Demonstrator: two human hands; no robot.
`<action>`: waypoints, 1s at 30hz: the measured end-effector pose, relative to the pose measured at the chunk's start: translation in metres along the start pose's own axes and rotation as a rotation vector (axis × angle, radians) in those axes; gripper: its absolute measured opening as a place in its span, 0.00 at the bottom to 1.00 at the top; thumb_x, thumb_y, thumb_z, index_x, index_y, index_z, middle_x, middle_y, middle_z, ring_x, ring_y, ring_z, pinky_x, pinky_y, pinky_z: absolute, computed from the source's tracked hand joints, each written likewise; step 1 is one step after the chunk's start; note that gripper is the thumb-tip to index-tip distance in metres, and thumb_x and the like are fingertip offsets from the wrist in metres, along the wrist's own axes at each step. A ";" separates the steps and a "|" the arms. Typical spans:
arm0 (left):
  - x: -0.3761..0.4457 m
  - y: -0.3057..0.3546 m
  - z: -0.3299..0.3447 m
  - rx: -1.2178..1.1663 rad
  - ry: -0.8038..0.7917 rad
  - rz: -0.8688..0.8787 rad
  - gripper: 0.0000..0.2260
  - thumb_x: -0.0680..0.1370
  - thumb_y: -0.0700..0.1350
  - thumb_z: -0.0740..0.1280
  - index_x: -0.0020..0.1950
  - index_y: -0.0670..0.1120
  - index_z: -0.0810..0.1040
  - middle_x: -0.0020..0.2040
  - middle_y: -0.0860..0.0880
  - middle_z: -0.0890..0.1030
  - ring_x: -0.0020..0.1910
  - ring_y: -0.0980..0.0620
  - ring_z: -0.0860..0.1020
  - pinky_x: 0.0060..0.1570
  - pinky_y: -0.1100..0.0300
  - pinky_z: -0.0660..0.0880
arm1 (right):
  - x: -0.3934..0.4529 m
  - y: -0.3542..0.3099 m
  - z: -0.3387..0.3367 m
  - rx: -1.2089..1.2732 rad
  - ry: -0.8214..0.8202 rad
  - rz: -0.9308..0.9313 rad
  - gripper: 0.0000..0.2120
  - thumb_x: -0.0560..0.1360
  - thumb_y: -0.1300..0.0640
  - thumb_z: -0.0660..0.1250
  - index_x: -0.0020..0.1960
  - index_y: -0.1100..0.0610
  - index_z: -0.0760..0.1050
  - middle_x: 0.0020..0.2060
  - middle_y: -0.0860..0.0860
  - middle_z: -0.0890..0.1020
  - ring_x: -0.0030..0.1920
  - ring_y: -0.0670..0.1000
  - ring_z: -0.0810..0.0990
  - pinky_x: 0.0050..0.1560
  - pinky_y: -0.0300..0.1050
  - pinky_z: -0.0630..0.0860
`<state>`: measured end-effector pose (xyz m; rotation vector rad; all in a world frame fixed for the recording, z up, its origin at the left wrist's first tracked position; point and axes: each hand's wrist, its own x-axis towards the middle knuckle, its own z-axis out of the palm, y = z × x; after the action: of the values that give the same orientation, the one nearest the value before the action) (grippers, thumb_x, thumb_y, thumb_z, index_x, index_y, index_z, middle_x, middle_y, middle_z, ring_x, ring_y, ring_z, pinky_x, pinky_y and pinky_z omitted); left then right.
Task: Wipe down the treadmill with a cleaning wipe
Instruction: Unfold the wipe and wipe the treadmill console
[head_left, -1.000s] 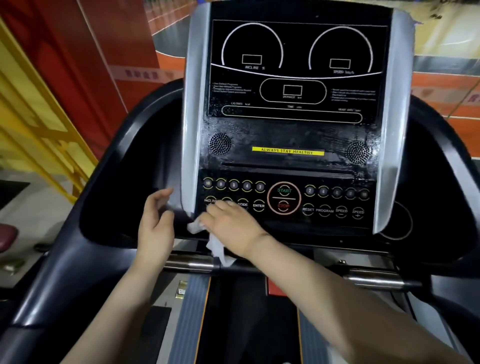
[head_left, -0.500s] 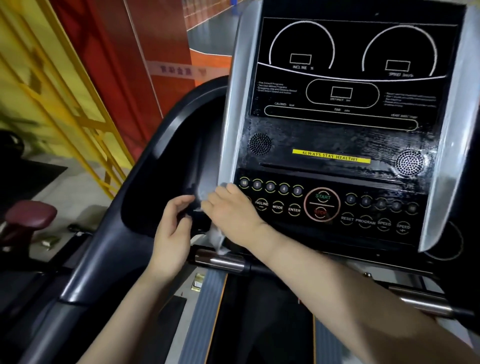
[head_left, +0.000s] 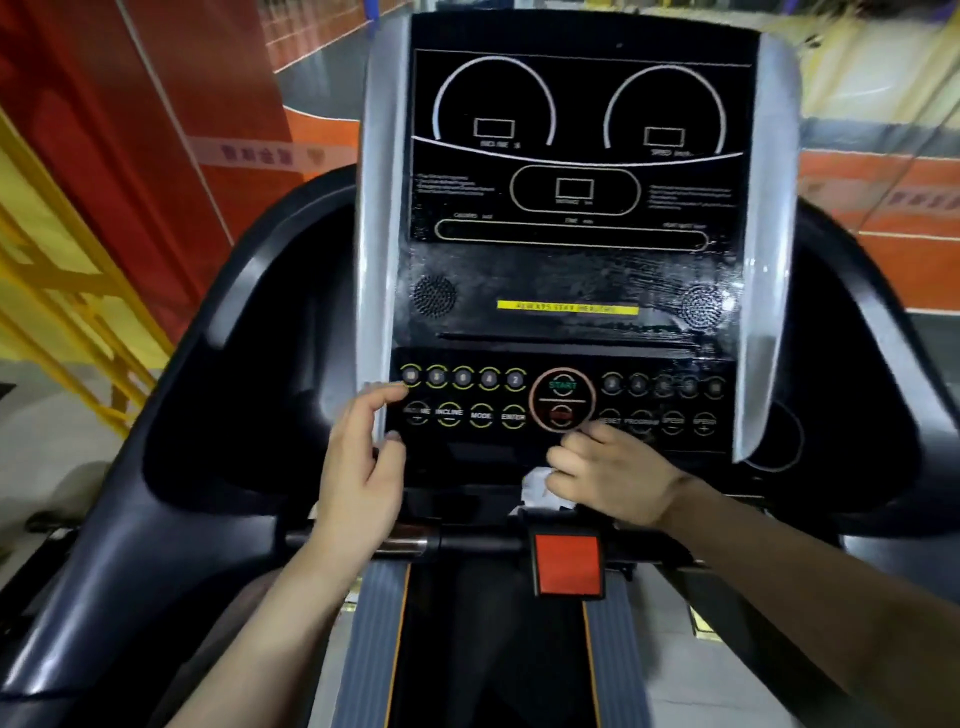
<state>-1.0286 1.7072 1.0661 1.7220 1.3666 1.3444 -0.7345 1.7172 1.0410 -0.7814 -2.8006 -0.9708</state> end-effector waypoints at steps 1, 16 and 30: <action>0.002 0.006 0.010 0.016 -0.018 0.078 0.21 0.73 0.35 0.58 0.63 0.50 0.75 0.61 0.59 0.75 0.64 0.52 0.73 0.69 0.55 0.66 | -0.014 0.004 -0.002 -0.016 -0.020 0.020 0.07 0.72 0.63 0.61 0.39 0.51 0.71 0.42 0.50 0.69 0.41 0.52 0.70 0.46 0.47 0.67; 0.016 0.075 0.155 0.028 -0.384 0.387 0.18 0.75 0.33 0.59 0.61 0.48 0.77 0.65 0.53 0.76 0.76 0.54 0.64 0.74 0.60 0.59 | -0.200 0.090 -0.050 -0.004 -0.136 0.666 0.01 0.72 0.62 0.65 0.42 0.58 0.75 0.40 0.56 0.75 0.39 0.59 0.73 0.38 0.52 0.67; 0.030 0.106 0.246 0.341 -0.462 0.421 0.16 0.76 0.44 0.60 0.63 0.52 0.76 0.68 0.58 0.73 0.68 0.60 0.66 0.73 0.65 0.53 | -0.214 0.118 -0.017 0.510 -0.326 1.055 0.14 0.72 0.64 0.69 0.57 0.61 0.75 0.51 0.57 0.77 0.44 0.58 0.79 0.48 0.50 0.76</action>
<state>-0.7621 1.7385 1.0845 2.4671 1.0413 0.8459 -0.4927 1.6920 1.0714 -2.0600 -2.0719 0.0499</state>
